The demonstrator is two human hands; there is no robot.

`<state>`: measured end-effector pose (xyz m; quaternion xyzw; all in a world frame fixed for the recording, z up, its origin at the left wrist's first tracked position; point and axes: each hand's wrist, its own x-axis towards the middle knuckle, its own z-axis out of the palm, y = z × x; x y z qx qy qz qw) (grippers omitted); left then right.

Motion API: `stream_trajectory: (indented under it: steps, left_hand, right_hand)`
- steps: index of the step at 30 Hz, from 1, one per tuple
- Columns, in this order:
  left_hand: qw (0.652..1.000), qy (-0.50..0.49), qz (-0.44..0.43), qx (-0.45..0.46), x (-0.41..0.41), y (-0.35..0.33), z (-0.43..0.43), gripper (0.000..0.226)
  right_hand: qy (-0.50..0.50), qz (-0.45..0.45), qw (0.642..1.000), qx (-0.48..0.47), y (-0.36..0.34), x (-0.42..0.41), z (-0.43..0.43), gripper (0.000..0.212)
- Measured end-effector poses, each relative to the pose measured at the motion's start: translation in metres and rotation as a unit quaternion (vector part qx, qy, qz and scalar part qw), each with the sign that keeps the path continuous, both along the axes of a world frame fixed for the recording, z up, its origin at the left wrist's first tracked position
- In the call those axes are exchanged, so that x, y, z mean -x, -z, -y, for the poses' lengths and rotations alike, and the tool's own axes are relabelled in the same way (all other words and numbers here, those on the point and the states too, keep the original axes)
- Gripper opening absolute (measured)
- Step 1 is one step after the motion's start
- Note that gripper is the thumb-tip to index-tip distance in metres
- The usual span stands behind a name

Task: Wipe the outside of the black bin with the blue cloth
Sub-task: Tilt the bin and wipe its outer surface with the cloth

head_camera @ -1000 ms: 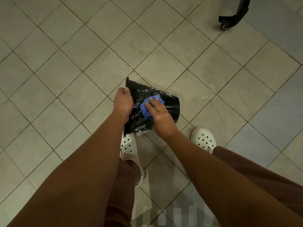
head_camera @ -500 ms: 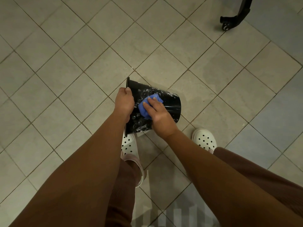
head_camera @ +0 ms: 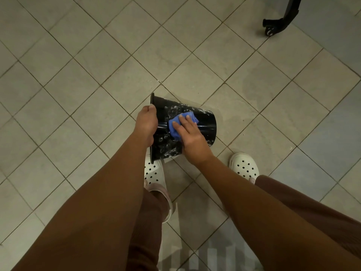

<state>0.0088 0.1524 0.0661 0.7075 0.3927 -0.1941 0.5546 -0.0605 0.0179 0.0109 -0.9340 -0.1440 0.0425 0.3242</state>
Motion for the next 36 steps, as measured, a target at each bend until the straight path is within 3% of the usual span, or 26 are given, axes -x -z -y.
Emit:
stream_trajectory:
  steps: [8, 14, 21, 29, 36]
  left_hand:
    - [1.0, -0.015, -0.007, 0.012, -0.003, 0.0, 0.0, 0.032]
    - [1.0, 0.002, -0.009, 0.006, -0.004, -0.002, 0.0, 0.037]
    - [1.0, -0.018, -0.013, -0.002, -0.004, -0.003, 0.001, 0.033]
    - [1.0, 0.002, -0.006, -0.013, -0.006, -0.003, 0.001, 0.035]
    - [1.0, -0.007, 0.001, -0.006, -0.01, -0.005, 0.006, 0.038]
  right_hand:
    - [0.132, -0.022, 0.991, -0.015, 0.012, 0.002, 0.014, 0.059]
    - [-0.002, 0.046, 0.999, -0.021, -0.003, 0.005, -0.008, 0.059]
    - [0.096, 0.023, 0.995, 0.005, -0.002, -0.002, 0.005, 0.061]
    - [-0.04, 0.034, 0.998, 0.037, -0.008, 0.007, 0.0, 0.058]
    - [0.129, -0.061, 0.99, -0.012, -0.013, -0.012, 0.0, 0.056]
